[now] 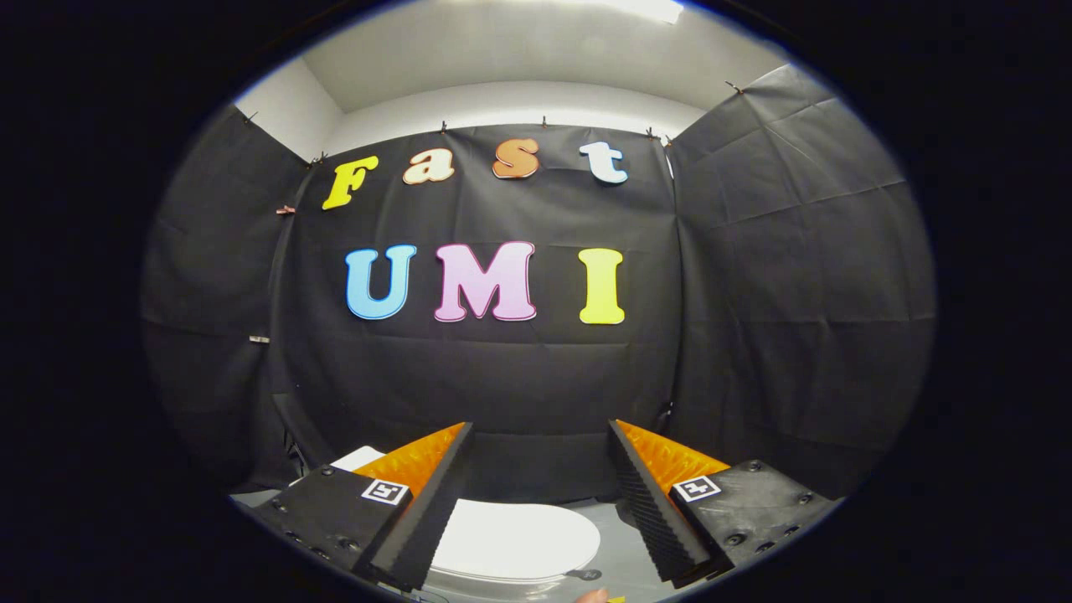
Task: Open the toilet lid.
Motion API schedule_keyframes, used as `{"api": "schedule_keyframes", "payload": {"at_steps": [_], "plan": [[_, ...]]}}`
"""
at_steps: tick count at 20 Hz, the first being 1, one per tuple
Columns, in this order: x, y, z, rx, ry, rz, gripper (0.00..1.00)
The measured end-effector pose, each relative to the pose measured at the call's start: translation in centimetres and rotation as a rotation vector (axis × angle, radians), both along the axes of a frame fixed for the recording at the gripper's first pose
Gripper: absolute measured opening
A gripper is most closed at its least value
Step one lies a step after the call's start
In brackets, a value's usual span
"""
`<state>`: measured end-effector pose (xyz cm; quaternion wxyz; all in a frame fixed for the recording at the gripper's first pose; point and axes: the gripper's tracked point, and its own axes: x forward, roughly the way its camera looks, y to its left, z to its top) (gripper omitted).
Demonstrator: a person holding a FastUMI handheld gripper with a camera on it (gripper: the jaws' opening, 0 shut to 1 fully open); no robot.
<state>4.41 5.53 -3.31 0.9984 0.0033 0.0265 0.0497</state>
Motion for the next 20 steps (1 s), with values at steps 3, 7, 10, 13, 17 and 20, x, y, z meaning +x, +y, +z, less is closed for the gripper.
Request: {"api": "schedule_keyframes", "payload": {"at_steps": [3, 7, 10, 13, 17, 20], "plan": [[-0.7, -0.4, -0.4, -0.011, 0.003, 0.005, 0.98], [-1.3, -1.1, -1.3, -0.025, 0.015, -0.007, 0.98], [-1.2, -1.3, -1.8, -0.014, 0.021, -0.014, 0.98], [-1.1, -1.0, -2.1, 0.011, 0.003, 0.002, 0.98], [-0.1, -1.0, -4.9, 0.011, -0.014, 0.039, 0.98], [0.8, -1.4, -9.7, 0.025, 0.043, 0.059, 0.98]]}}
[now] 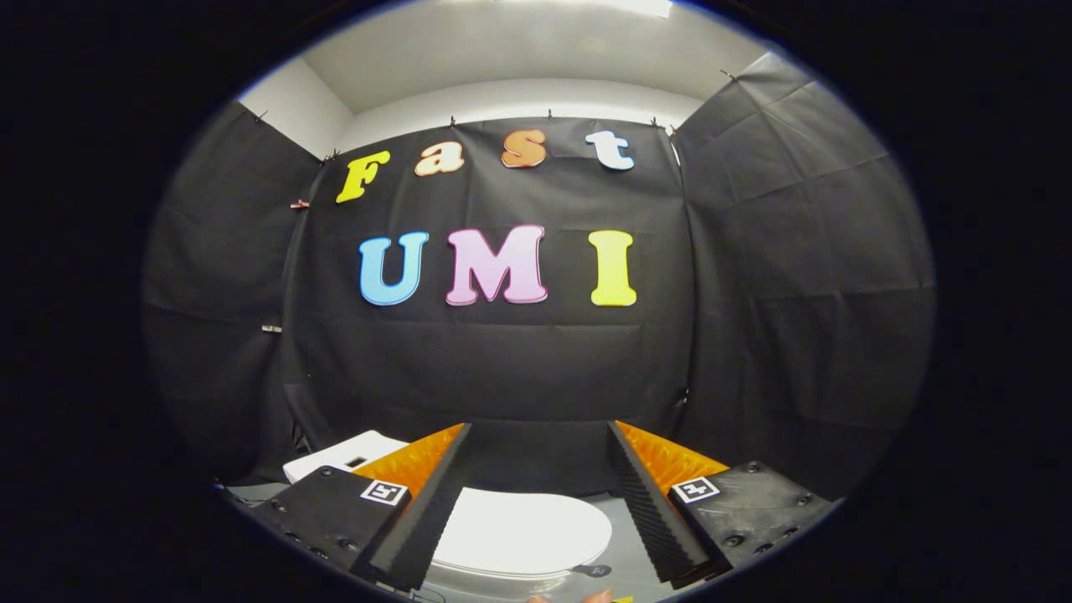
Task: Open the toilet lid.
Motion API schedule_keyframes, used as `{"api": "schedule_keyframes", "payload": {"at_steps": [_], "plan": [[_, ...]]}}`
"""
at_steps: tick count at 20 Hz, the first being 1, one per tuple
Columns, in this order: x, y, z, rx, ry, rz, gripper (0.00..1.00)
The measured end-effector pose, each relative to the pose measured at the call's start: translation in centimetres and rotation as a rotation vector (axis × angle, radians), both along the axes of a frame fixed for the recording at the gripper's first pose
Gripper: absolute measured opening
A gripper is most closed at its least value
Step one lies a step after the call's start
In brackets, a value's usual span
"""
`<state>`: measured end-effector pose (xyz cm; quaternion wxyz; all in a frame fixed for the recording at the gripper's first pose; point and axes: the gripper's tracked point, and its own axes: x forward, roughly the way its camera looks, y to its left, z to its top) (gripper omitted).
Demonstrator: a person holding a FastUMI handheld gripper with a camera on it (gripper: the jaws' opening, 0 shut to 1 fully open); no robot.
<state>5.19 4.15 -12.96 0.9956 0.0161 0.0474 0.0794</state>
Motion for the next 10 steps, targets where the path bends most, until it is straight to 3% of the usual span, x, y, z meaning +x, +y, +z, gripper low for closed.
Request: {"api": "schedule_keyframes", "payload": {"at_steps": [5, 10], "plan": [[1.9, -2.7, -8.9, 0.043, 0.117, -0.004, 0.99], [3.7, -6.6, -18.0, 0.187, 0.264, -0.034, 0.99]]}}
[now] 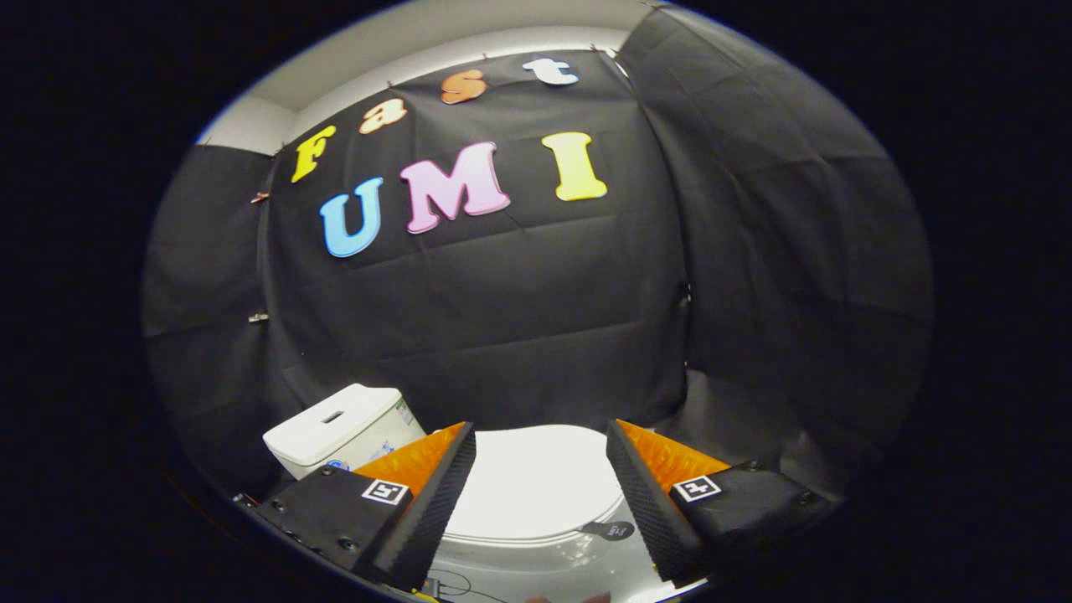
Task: Open the toilet lid.
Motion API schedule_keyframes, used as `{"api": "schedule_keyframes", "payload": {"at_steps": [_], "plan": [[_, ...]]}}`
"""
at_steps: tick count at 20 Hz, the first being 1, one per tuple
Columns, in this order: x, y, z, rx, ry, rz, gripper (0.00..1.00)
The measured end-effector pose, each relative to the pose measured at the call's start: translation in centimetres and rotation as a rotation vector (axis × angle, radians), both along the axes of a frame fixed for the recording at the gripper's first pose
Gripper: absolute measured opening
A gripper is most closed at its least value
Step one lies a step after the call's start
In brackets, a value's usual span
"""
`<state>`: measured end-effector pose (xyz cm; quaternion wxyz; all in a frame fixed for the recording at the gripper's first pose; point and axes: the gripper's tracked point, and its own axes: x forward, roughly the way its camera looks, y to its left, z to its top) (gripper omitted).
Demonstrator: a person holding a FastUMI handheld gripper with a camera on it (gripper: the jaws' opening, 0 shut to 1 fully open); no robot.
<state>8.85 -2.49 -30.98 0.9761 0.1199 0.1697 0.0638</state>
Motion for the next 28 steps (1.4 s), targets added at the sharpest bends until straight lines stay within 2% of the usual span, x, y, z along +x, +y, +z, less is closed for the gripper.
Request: {"api": "schedule_keyframes", "payload": {"at_steps": [7, 11, 17, 18, 22, 23, 24, 26, 28], "plan": [[0.5, -5.7, -14.9, 0.194, 0.304, -0.087, 0.99], [0.1, -7.0, -20.8, 0.359, 0.460, -0.147, 0.99], [0.0, -7.2, -27.2, 0.538, 0.595, -0.213, 0.98], [0.3, -7.0, -27.5, 0.591, 0.606, -0.219, 0.89], [1.2, -6.7, -27.0, 0.857, 0.630, -0.219, 0.30], [0.8, -6.5, -27.0, 0.897, 0.632, -0.249, 0.22], [0.5, -5.6, -27.3, 0.924, 0.645, -0.246, 0.14], [0.9, -5.5, -26.6, 0.915, 0.634, -0.244, 0.12], [0.9, -5.5, -25.8, 0.829, 0.621, -0.226, 0.10]]}}
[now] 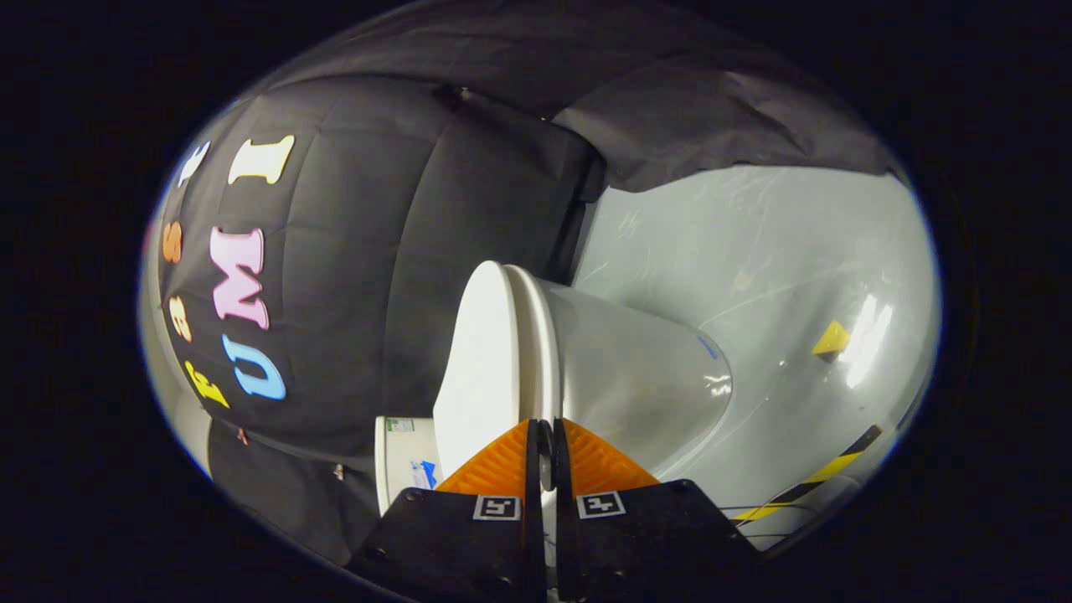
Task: Open the toilet lid.
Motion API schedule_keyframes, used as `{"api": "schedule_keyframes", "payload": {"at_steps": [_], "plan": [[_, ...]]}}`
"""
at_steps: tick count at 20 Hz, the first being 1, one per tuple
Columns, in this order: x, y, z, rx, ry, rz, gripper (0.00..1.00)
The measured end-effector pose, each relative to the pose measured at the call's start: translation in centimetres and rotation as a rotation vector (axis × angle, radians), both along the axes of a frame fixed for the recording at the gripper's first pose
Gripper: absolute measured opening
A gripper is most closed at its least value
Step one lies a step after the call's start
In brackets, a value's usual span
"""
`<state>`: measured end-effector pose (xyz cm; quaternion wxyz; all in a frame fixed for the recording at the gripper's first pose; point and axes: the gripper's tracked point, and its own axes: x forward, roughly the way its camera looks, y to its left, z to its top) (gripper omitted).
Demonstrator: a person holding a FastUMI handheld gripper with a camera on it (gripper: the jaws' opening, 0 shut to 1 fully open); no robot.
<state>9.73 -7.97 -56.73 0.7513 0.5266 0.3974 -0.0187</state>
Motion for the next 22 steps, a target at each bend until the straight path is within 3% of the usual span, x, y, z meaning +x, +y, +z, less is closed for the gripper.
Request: {"api": "schedule_keyframes", "payload": {"at_steps": [10, 22], "plan": [[1.3, 3.1, 10.3, -0.220, -0.088, 0.048, 0.10], [2.4, 14.1, 25.8, -0.549, -0.253, 0.166, 0.10]]}}
